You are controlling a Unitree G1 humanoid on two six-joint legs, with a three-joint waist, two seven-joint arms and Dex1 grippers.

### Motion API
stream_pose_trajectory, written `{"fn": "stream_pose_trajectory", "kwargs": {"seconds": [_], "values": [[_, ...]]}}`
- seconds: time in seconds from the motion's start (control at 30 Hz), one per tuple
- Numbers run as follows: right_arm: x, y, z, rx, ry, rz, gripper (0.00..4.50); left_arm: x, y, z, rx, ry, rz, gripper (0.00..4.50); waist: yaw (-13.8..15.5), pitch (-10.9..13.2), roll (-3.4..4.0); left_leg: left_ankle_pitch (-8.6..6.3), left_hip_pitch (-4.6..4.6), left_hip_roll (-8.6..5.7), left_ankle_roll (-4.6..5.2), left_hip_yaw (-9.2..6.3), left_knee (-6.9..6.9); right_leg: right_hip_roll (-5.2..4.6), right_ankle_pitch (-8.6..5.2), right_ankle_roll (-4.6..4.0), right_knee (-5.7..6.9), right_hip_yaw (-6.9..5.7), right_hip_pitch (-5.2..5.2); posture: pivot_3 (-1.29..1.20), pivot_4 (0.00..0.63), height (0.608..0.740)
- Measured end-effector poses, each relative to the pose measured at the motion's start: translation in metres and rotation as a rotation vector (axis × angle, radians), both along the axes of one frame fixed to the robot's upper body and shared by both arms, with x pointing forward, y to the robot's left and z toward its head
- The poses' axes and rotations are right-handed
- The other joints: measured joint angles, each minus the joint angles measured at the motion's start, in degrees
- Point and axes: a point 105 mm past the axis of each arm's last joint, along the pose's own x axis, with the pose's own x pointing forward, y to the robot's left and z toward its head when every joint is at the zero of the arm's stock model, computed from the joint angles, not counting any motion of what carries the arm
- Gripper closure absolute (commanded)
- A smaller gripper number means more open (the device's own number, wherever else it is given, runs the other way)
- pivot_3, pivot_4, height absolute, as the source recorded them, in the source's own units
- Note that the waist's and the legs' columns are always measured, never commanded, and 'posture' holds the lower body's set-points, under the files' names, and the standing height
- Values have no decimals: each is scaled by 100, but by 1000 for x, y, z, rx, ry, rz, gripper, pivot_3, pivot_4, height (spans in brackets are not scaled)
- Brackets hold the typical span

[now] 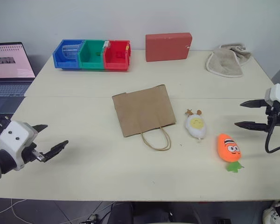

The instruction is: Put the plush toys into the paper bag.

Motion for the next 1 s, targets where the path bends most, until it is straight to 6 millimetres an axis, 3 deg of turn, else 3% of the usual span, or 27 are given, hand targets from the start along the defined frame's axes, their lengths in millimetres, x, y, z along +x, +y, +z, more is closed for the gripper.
{"fn": "stream_pose_trajectory", "kwargs": {"seconds": [1.0], "values": [[2, 4, -1, -2, -1, 10, 0, 4, 0, 7, -37, -86, -34, 36, -2, -1, -1, 0, 12, 3, 0, 15, -1, 4, 8, 12, 2, 14, 0, 0, 150, 740]]}}
